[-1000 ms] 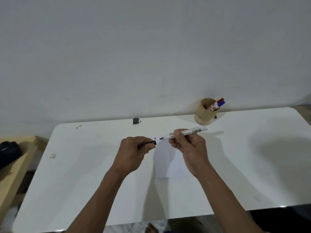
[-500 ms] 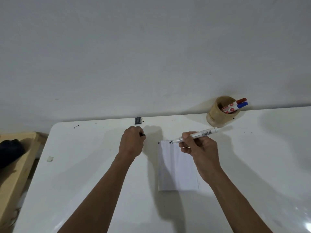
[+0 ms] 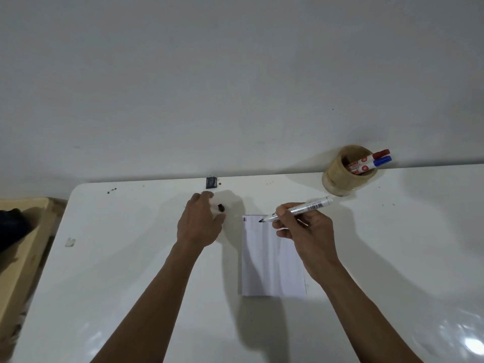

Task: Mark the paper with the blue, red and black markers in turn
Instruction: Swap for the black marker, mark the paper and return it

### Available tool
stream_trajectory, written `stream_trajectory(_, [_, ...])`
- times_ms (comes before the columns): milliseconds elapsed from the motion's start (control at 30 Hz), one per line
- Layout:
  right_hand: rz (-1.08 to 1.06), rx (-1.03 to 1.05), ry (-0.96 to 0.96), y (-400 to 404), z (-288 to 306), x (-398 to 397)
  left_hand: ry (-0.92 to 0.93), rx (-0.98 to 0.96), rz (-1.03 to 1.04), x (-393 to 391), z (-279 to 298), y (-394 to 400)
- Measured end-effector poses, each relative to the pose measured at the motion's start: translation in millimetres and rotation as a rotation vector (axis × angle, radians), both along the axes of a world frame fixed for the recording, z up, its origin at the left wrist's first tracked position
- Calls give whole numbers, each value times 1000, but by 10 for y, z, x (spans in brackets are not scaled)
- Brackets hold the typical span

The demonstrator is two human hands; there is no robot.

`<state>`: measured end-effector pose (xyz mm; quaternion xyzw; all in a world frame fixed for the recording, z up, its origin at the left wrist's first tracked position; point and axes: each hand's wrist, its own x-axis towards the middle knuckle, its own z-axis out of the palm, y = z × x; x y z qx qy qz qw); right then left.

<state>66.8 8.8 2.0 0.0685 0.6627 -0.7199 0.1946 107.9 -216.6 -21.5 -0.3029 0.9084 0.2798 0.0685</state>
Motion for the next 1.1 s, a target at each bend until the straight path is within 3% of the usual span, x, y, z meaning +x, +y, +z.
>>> stream_trajectory(100, [-52,-23,16,-5,10,26,188,-35,128,258,77,166])
stream_trajectory(200, [-46,-8,71,-43,-40,43,330,-91,-90,510,-48,377])
stream_trajectory(300, [24,42,114,-104,-158,44,306,-156,-285,641,-268,499])
stream_trajectory(433, [127,123,186,-180,-311,37,255,-250,-374,718,-439,567])
stream_trajectory(733, [178,289,286,-299,-590,-119,254,-345,-381,748,-553,584])
stream_trajectory(1100, [165,305,282,-307,-748,-158,282,-357,-355,726,-627,566])
